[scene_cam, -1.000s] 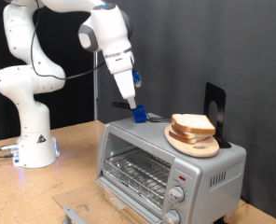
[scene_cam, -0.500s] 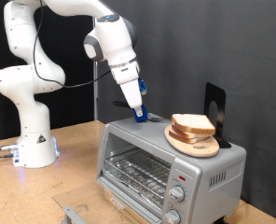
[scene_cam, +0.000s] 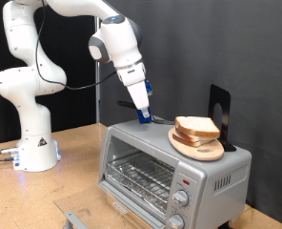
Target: Make a piece of toast with the oven
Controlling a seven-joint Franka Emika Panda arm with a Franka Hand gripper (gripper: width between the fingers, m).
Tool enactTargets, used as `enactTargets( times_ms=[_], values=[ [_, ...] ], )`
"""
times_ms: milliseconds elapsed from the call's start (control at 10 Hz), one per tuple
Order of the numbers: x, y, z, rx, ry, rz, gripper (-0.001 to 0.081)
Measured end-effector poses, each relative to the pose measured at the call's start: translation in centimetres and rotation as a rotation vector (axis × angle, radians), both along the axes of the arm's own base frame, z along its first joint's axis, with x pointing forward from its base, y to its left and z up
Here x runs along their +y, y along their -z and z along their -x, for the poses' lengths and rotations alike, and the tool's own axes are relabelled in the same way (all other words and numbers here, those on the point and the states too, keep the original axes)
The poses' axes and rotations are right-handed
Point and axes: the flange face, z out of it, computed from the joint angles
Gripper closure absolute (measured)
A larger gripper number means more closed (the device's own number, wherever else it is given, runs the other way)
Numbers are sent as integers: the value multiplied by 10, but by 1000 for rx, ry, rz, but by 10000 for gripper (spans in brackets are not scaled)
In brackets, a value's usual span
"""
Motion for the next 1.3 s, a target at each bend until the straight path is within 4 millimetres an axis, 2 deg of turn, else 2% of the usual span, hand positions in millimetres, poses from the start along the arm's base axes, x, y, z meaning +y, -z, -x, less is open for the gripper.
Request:
enactTargets(
  times_ms=[900,1300],
  values=[
    [-7,0,-1,40,78,-33,6],
    [-24,-23,4,62,109,-98,6]
  ],
)
